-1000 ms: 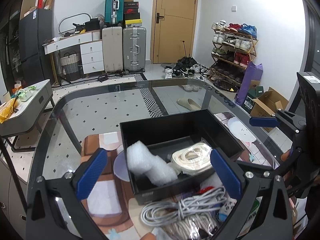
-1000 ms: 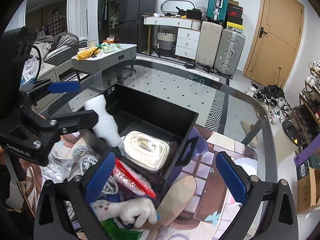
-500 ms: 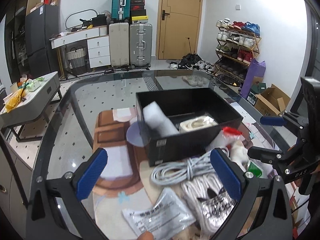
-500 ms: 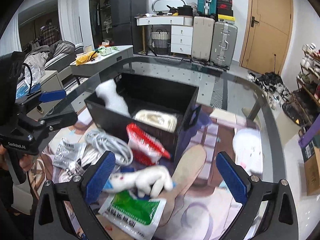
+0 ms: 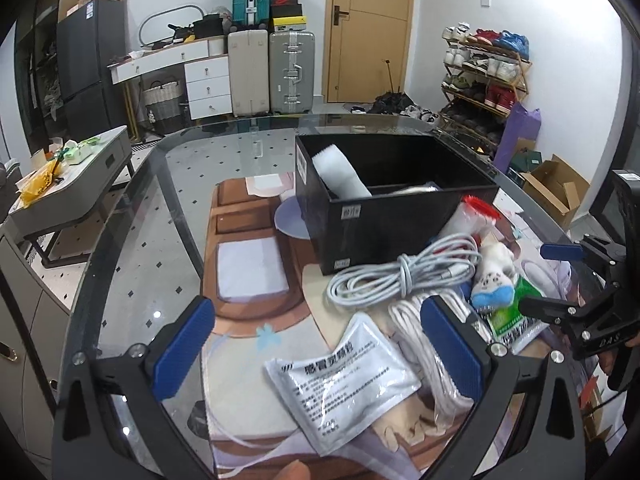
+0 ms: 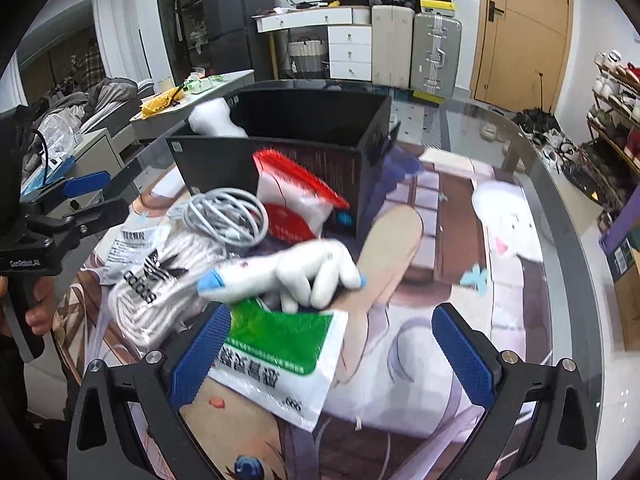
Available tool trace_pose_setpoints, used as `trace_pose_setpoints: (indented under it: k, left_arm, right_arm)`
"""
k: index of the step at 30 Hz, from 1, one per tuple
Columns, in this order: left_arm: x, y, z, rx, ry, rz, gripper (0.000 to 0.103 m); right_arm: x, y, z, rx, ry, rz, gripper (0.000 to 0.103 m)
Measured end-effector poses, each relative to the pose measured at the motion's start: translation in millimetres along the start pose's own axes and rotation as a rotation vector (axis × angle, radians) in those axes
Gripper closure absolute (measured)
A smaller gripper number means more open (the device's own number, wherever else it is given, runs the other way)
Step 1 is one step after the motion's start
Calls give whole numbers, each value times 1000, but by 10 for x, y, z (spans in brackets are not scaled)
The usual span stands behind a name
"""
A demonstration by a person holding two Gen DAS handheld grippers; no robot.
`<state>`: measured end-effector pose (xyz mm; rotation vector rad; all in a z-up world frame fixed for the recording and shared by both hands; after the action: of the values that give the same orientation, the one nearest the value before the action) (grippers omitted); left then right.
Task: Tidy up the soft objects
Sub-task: 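Move the right gripper back to the green-and-white sachet on the pile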
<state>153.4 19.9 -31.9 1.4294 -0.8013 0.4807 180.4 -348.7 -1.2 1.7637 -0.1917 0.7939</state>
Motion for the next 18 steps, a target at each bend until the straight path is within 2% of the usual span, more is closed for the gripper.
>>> trace_pose_setpoints:
  k: [5,9,15,18]
  left_arm:
    - [-72,-32,-9,17,-8,-36,0]
    - [-111,4,39,4,-30,-34,0]
    - [-195,-49,90,25,-77,-71,0]
    - [-220,-52,91,22,-70,-74,0]
  right_arm:
    - [-74,-27,42,-7,-27,-13,1]
    - [-117,-53,34,-9,-29,-27,1]
    - [-175,-96,-19,9,-33,-46,1]
    - [-183,-114,-66,24,-28,-55,1]
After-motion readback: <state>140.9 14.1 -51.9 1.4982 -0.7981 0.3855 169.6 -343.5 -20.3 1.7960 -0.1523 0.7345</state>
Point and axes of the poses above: each gripper's, at about its wrist camera, not at the fingertips, and y roughly against the way its jaws point, z to its right, x to its top, the point moved 7 cm from there along -y, roughly the way its jaws point, and after that the axes turned 8 degrees about -y, right-handed, at the moved point
